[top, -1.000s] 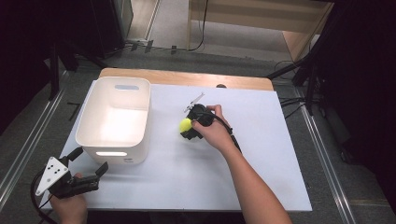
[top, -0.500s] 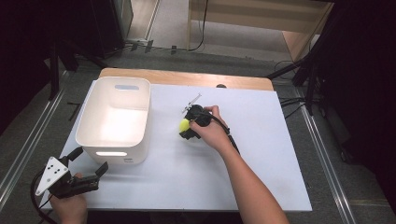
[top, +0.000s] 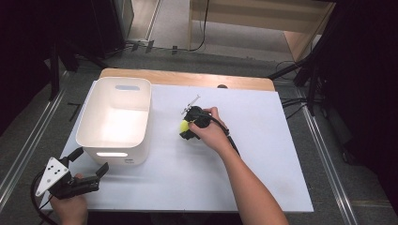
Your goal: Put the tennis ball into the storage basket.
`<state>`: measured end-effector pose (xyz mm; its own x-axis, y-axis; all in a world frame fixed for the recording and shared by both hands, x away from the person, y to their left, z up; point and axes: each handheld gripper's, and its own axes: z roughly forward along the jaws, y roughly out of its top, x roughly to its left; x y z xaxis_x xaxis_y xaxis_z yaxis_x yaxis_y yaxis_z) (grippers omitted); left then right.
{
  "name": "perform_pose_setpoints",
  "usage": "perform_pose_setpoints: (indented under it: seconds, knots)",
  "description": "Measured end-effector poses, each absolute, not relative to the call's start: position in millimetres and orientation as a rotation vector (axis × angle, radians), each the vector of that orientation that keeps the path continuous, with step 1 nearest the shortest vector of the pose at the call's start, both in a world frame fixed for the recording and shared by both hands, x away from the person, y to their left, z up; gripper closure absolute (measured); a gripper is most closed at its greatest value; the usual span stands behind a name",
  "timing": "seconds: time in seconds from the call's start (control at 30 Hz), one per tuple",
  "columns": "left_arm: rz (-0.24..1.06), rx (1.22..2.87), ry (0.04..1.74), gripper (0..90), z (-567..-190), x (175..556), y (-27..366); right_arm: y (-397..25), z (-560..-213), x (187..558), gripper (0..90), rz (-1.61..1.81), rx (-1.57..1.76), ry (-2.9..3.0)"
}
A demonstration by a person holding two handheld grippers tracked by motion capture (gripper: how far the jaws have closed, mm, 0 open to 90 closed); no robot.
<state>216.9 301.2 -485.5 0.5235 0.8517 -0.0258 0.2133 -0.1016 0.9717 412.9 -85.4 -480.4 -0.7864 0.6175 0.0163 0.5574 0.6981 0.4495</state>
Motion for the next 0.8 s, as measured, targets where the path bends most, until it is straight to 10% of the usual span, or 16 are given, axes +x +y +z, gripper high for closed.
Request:
perform_pose_setpoints:
  seconds: [0.8]
  knots:
    - [0.691,1.610,0.929,0.0,-485,217,302,-95,-456,409,23.6,0.739,0.937,2.786]
